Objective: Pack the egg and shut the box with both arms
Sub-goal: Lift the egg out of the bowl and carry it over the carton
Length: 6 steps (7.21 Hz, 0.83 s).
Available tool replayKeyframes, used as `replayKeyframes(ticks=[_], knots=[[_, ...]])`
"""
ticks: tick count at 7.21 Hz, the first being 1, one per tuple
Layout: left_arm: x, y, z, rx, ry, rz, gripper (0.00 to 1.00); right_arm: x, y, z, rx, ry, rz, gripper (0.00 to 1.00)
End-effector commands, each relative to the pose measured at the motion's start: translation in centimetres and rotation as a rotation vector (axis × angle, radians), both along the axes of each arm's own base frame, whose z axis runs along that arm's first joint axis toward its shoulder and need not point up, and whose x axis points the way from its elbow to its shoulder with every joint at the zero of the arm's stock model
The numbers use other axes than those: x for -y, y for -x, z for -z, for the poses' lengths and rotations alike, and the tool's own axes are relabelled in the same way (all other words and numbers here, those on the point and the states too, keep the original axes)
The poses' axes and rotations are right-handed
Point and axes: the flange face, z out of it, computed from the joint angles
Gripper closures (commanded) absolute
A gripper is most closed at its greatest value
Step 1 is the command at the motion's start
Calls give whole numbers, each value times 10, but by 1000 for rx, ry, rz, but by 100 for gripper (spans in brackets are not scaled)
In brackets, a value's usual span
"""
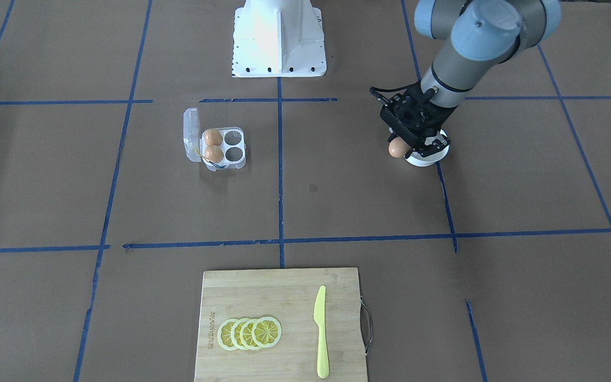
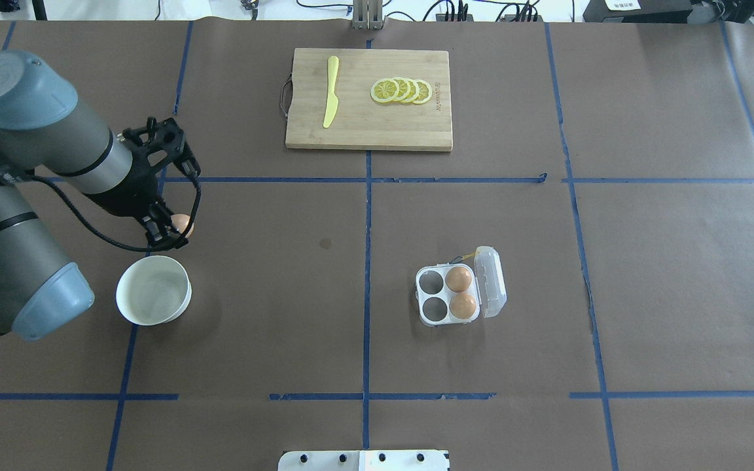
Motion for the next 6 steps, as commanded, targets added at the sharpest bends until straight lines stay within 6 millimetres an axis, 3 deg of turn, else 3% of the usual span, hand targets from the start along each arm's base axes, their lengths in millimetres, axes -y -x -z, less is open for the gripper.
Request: replayKeyframes(ticks=[1,2,3,6], knots=[[-8,-70,29,-152,123,83,100,2,1,5,5,-9,1,0],[-27,-122,52,-236,248,111,100,2,1,5,5,-9,1,0],[-43,-166,82,-259,260,152,100,2,1,7,5,-14,1,0],[-85,-244,124,-326,387,273,100,2,3,10,35,-10,6,0]])
